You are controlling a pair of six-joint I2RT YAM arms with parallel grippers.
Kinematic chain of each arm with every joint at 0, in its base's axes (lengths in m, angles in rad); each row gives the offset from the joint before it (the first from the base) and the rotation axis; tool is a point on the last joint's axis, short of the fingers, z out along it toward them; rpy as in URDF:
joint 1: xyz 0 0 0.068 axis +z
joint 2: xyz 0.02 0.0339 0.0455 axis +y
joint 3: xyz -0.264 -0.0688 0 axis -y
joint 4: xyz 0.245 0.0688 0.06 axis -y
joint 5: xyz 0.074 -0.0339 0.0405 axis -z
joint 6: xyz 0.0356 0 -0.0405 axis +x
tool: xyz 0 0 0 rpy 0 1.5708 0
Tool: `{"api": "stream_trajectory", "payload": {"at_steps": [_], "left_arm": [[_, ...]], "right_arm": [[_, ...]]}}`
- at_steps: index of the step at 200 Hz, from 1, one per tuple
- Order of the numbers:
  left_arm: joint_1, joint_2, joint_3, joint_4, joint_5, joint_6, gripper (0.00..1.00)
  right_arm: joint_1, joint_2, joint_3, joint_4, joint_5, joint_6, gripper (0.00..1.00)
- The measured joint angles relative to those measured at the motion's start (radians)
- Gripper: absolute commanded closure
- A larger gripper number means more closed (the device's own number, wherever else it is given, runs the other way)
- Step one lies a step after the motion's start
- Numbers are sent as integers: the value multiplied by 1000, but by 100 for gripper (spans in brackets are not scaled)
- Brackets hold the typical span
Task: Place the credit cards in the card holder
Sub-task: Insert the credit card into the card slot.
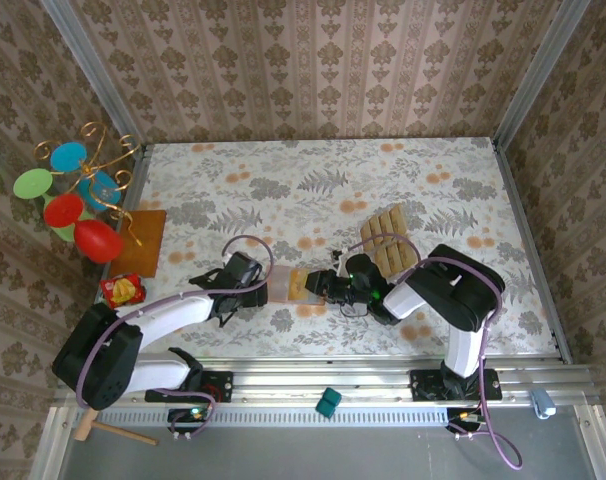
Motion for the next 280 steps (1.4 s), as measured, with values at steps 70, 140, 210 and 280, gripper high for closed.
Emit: {"api": "stream_trajectory", "payload": {"at_steps": [70, 140, 210, 280], "left_arm": [[4, -15, -27, 37, 8, 1, 13], [5, -18, -35, 52, 8, 1, 14], [3, -18, -48, 76, 0, 2, 14], [-21, -3, -51, 86, -34, 1, 15]], "right_arm": [[13, -50, 70, -224, 34, -67, 69], [14, -70, 80, -289, 64, -82, 71], [14, -98, 90, -392, 109, -106, 85], [18, -98, 106, -398, 119, -107, 93]]}}
